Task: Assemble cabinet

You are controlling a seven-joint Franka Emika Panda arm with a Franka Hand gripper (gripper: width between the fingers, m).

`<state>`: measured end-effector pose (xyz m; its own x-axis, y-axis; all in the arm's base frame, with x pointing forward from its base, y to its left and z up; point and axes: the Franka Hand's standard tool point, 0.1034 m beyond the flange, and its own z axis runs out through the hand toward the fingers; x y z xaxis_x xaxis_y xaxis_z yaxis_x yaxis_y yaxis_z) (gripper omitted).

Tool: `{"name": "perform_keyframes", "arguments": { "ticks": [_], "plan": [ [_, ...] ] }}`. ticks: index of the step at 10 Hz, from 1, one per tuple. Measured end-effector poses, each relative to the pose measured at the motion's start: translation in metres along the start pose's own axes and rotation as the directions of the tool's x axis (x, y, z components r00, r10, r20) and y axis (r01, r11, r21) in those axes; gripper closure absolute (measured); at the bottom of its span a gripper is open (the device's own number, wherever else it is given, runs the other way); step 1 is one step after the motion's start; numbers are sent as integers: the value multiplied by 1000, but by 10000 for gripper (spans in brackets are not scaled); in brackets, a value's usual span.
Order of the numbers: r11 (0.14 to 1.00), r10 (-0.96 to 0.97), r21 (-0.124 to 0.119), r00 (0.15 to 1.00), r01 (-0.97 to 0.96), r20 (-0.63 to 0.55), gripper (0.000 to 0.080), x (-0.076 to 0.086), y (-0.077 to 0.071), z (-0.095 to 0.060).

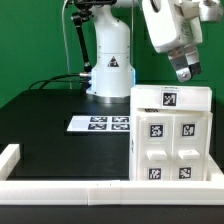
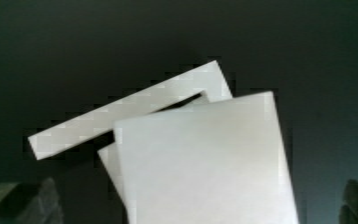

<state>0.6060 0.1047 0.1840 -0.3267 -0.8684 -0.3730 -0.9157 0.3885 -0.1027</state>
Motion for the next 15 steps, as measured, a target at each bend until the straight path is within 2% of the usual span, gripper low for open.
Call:
{"name": "perform_keyframes", "arguments": {
  "ticks": [1, 2, 3, 4, 5, 10, 11, 14, 15],
  "plan": [
    [993, -114, -12, 993, 114, -12, 2, 2, 1, 0],
    [946, -324, -38, 946, 323, -23, 2, 5, 2, 1],
    [909, -415, -43, 910, 414, -20, 2, 6, 2, 1],
    [851, -523, -66, 852, 522, -9, 2, 8, 3, 0],
    [770, -635, -77, 773, 633, 7, 2, 8, 0, -5],
    [506, -860, -73, 509, 859, 28, 2, 9, -2, -4],
    [321, -944, -103, 327, 941, 46, 2, 12, 0, -5],
    [-133, -988, -131, -121, 982, 95, 2, 16, -1, -7],
    [-267, -960, -151, -250, 952, 123, 2, 12, -4, -10]
  ]
}}
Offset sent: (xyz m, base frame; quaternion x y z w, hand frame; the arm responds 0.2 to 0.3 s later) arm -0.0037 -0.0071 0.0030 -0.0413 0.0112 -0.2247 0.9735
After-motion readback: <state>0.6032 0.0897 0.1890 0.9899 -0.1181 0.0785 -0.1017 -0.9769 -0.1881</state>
